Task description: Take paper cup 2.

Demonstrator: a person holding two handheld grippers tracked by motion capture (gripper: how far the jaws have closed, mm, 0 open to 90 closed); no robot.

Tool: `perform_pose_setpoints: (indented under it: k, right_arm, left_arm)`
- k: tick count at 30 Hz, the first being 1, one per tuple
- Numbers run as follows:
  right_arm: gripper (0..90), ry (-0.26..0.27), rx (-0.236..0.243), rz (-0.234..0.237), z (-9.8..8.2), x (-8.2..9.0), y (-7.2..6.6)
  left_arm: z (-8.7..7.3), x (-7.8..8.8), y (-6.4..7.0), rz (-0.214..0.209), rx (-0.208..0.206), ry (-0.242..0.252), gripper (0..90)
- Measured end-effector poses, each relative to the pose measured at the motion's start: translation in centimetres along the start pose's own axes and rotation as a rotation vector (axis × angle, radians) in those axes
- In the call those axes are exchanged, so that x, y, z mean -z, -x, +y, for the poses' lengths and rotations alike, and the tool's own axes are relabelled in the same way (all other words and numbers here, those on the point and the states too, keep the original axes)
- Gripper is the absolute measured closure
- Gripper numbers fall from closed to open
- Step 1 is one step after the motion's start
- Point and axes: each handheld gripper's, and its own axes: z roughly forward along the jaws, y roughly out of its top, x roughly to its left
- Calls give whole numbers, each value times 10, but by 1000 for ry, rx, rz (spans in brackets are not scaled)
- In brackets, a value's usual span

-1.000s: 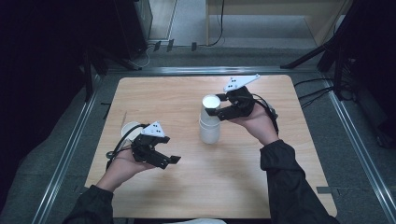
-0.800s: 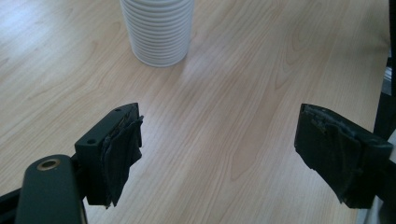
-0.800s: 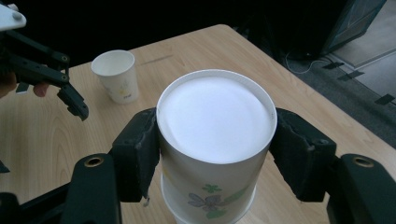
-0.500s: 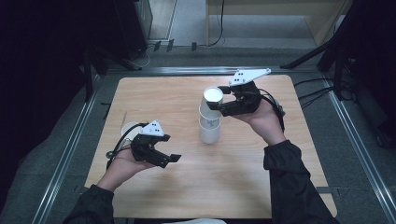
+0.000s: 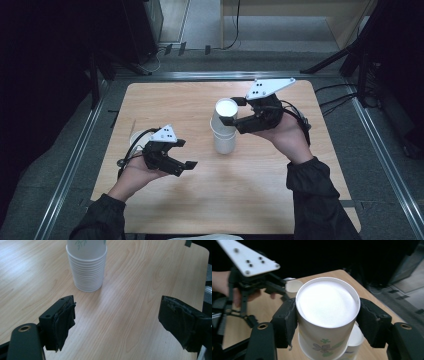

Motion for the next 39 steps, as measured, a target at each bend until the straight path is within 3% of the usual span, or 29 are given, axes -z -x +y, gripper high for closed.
perform_pose_setpoints:
  k: [4, 8, 11, 19, 24, 28, 39]
  right_arm:
    - [360, 14, -28, 43, -10, 0, -3]
    - [360, -7, -24, 43, -20, 1, -10]
    - [360, -17, -28, 44, -27, 0, -15]
    - [360, -75, -34, 65, -62, -12, -32]
    - [361, -89, -68, 94, -80, -19, -36]
    - [361, -85, -75, 104, -82, -22, -39]
    - [361, -49, -85, 137, -74, -25, -43]
  left_arm:
    - [5, -3, 1, -16, -12, 19, 139]
    - [8, -6, 2, -24, -34, 58, 136]
    - [10, -11, 2, -55, -28, 84, 138]
    - [12, -25, 8, -101, -62, 79, 140]
    - [13, -32, 12, -152, -49, 113, 140]
    - [13, -36, 14, -179, -41, 112, 140]
    - [9, -48, 20, -186, -69, 102, 143]
